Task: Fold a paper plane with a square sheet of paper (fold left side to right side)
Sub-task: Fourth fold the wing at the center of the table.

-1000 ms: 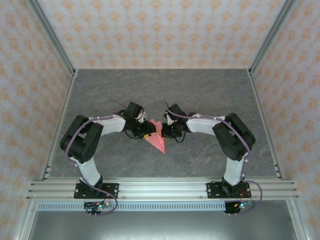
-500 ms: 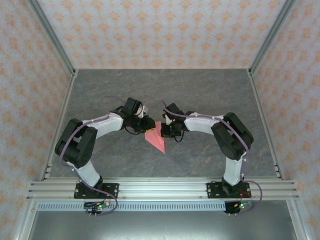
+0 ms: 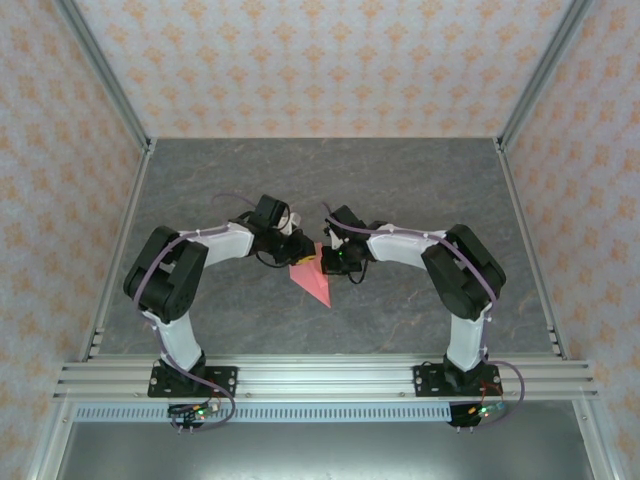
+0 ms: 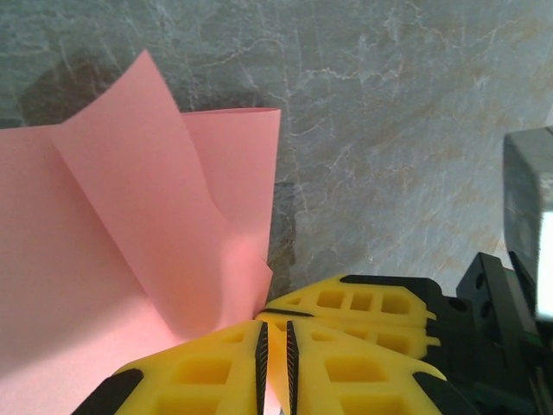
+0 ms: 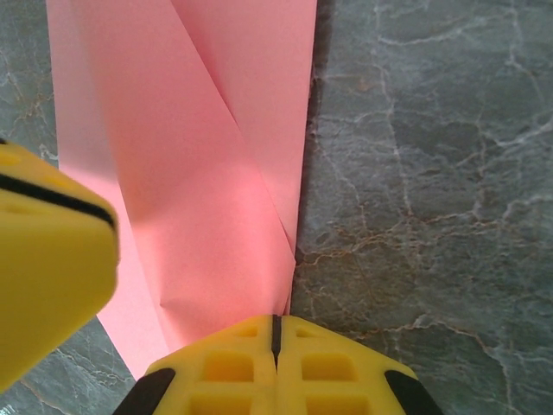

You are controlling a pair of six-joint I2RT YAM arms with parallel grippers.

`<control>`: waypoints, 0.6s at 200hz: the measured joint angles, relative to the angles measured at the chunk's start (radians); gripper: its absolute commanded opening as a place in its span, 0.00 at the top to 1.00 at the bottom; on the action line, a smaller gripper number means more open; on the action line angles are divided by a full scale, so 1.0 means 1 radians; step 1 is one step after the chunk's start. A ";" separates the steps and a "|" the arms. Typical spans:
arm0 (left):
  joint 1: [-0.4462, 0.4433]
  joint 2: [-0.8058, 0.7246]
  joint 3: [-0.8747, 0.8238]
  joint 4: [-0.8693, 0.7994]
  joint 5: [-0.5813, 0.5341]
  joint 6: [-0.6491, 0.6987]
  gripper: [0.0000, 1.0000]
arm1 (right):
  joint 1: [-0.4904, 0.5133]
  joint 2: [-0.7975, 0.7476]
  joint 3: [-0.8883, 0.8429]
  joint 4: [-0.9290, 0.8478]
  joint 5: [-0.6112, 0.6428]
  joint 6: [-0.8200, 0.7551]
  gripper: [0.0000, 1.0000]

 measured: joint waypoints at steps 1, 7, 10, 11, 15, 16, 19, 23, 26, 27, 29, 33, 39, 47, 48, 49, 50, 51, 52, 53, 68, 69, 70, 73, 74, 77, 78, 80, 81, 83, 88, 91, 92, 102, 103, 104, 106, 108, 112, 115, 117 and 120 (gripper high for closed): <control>0.000 0.000 0.000 0.000 0.000 0.000 0.83 | 0.000 0.000 0.000 0.000 0.000 0.000 1.00; 0.000 0.005 0.000 0.002 0.001 -0.002 0.83 | 0.000 0.000 0.001 -0.002 0.000 0.000 1.00; 0.000 0.007 0.000 0.003 0.003 -0.004 0.83 | 0.000 0.000 0.001 -0.002 0.000 -0.002 1.00; 0.000 0.008 0.000 0.004 0.003 -0.004 0.83 | 0.000 0.000 0.002 -0.003 0.000 -0.002 1.00; 0.000 0.011 0.000 0.006 0.006 -0.005 0.83 | 0.000 0.001 0.002 -0.003 0.000 -0.003 1.00; 0.000 0.012 0.000 0.006 0.006 -0.004 0.83 | 0.000 0.001 0.002 -0.003 0.000 -0.003 1.00; 0.000 0.014 0.000 0.006 0.007 -0.005 0.83 | 0.000 0.001 0.002 -0.003 0.000 -0.003 1.00; 0.000 0.016 0.000 0.006 0.008 -0.005 0.83 | 0.000 0.001 0.003 -0.004 0.000 -0.005 1.00; 0.000 0.017 0.000 0.006 0.008 -0.005 0.83 | 0.000 0.001 0.003 -0.004 0.000 -0.006 1.00; 0.000 0.018 0.000 0.007 0.008 -0.005 0.83 | 0.000 0.001 0.003 -0.004 0.000 -0.006 1.00; 0.000 0.019 0.000 0.007 0.008 -0.005 0.83 | 0.000 0.001 0.003 -0.004 0.000 -0.006 1.00; 0.000 0.019 0.000 0.008 0.008 -0.005 0.83 | 0.000 0.002 0.003 -0.005 0.001 -0.006 1.00; 0.000 0.022 0.000 0.010 0.008 -0.005 0.83 | 0.001 0.002 0.005 -0.006 0.002 -0.006 1.00; 0.000 0.025 0.000 0.012 0.009 -0.005 0.83 | 0.001 0.003 0.006 -0.008 0.003 -0.007 1.00; 0.000 0.025 0.000 0.013 0.009 -0.005 0.83 | 0.001 0.003 0.006 -0.008 0.003 -0.006 1.00; 0.000 0.026 0.000 0.013 0.010 -0.005 0.83 | 0.001 0.003 0.006 -0.008 0.003 -0.007 1.00; 0.000 0.026 0.000 0.013 0.010 -0.005 0.83 | 0.001 0.003 0.006 -0.008 0.003 -0.007 1.00; 0.000 0.026 0.000 0.013 0.010 -0.005 0.83 | 0.001 0.003 0.006 -0.008 0.003 -0.006 1.00; 0.000 0.026 0.000 0.013 0.010 -0.005 0.83 | 0.001 0.003 0.006 -0.008 0.003 -0.007 1.00; 0.000 0.026 0.000 0.013 0.010 -0.005 0.83 | 0.001 0.003 0.006 -0.008 0.003 -0.007 1.00; 0.000 0.029 0.000 0.012 0.008 -0.004 0.83 | 0.001 0.003 0.006 -0.010 0.003 -0.007 1.00; 0.000 0.029 0.000 0.012 0.007 -0.004 0.83 | 0.001 0.003 0.006 -0.010 0.003 -0.007 1.00; 0.000 0.029 0.000 0.013 0.007 -0.004 0.83 | 0.001 0.003 0.007 -0.010 0.003 -0.007 1.00; 0.000 0.030 0.000 0.012 0.006 -0.004 0.83 | 0.001 0.004 0.008 -0.011 0.003 -0.007 1.00; 0.000 0.030 0.000 0.012 0.005 -0.004 0.83 | 0.001 0.004 0.008 -0.011 0.003 -0.007 1.00; 0.000 0.030 0.000 0.012 0.004 -0.004 0.83 | 0.001 0.005 0.009 -0.011 0.003 -0.007 1.00; 0.000 0.030 0.000 0.011 0.003 -0.003 0.83 | 0.001 0.005 0.009 -0.011 0.003 -0.007 1.00; 0.000 0.030 0.000 0.010 0.002 -0.003 0.83 | 0.001 0.005 0.010 -0.013 0.003 -0.008 1.00; 0.000 0.030 0.000 0.009 0.001 -0.003 0.83 | 0.001 0.005 0.010 -0.014 0.003 -0.008 1.00; 0.000 0.030 0.000 0.008 -0.001 -0.003 0.83 | 0.001 0.005 0.010 -0.014 0.003 -0.008 1.00; 0.000 0.030 0.000 0.005 -0.006 -0.003 0.83 | 0.001 0.005 0.011 -0.016 0.004 -0.010 1.00; 0.000 0.030 0.000 0.002 -0.010 -0.003 0.83 | 0.001 0.006 0.012 -0.017 0.005 -0.011 1.00; 0.000 0.030 0.000 0.001 -0.011 -0.002 0.83 | 0.001 0.006 0.012 -0.017 0.005 -0.011 1.00; 0.000 0.031 0.000 -0.008 -0.019 0.002 0.83 | 0.002 0.006 0.014 -0.019 0.006 -0.014 1.00; 0.000 0.031 0.000 -0.009 -0.020 0.003 0.83 | 0.002 0.006 0.014 -0.019 0.006 -0.014 1.00; 0.000 0.031 0.000 -0.010 -0.021 0.004 0.83 | 0.002 0.006 0.014 -0.019 0.006 -0.014 1.00; 0.000 0.031 0.000 -0.011 -0.023 0.004 0.83 | 0.002 0.007 0.014 -0.019 0.006 -0.014 1.00; 0.000 0.031 0.000 -0.012 -0.024 0.004 0.84 | 0.002 0.007 0.014 -0.020 0.006 -0.014 1.00; 0.000 0.032 0.000 -0.013 -0.024 0.005 0.84 | 0.002 0.007 0.015 -0.021 0.007 -0.014 1.00; 0.000 0.032 0.000 -0.014 -0.027 0.005 0.84 | 0.002 0.007 0.015 -0.022 0.007 -0.014 1.00; 0.000 0.033 0.000 -0.014 -0.029 0.005 0.84 | 0.002 0.007 0.016 -0.022 0.007 -0.014 1.00; 0.000 0.034 0.000 -0.016 -0.032 0.006 0.84 | 0.002 0.007 0.016 -0.023 0.007 -0.015 1.00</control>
